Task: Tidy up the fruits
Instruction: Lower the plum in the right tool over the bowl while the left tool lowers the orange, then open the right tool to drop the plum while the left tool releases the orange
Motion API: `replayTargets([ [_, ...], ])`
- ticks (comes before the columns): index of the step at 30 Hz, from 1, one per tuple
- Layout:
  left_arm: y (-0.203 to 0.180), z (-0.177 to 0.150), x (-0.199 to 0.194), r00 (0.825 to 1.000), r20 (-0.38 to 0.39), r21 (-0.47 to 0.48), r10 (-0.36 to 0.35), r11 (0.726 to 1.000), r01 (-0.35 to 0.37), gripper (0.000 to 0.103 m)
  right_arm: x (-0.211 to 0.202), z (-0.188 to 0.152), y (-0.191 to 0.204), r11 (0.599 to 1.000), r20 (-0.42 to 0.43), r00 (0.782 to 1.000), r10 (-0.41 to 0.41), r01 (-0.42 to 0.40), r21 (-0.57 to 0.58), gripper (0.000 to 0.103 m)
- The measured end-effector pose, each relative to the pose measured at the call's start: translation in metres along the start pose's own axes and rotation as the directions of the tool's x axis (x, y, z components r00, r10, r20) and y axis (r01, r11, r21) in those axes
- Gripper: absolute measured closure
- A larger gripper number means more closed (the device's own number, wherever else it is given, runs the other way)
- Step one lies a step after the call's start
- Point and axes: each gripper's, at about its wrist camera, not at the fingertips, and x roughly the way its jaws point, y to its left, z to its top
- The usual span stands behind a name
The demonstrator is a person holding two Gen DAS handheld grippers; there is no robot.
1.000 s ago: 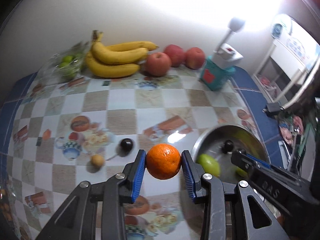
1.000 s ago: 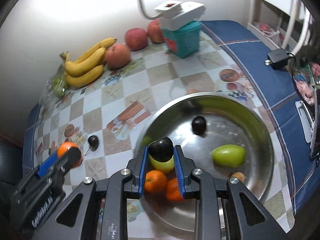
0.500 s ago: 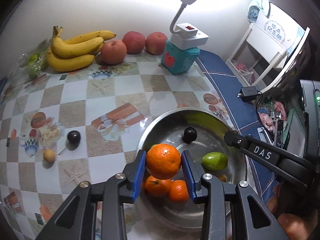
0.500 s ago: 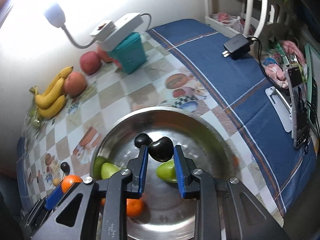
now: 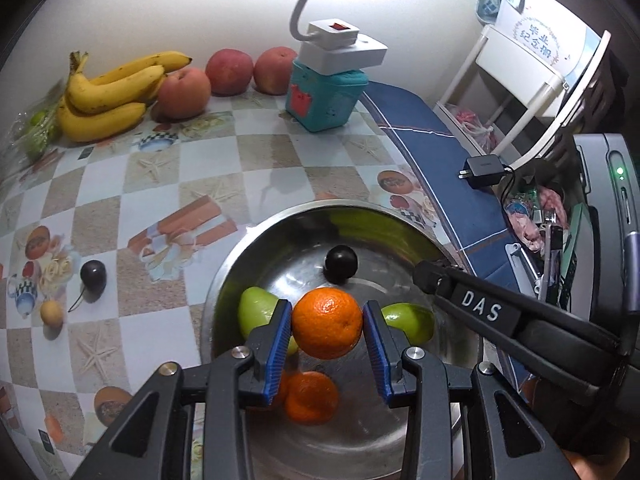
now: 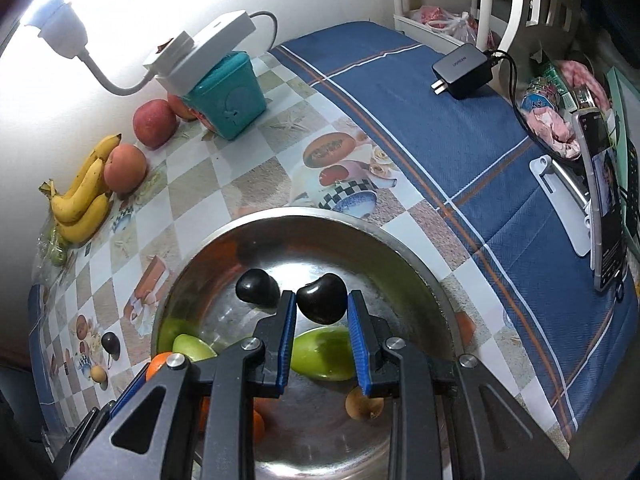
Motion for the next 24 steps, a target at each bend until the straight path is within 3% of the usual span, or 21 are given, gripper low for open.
replayTargets([
  [24,-0.01,-0.007,0.027,0.997,-0.066,0.046,0.027,0.999,-0.024,0.064,0.012,0.004,-0.007,0.998,-0.041,0.999,-0.015,0.017,0.054,0.076],
])
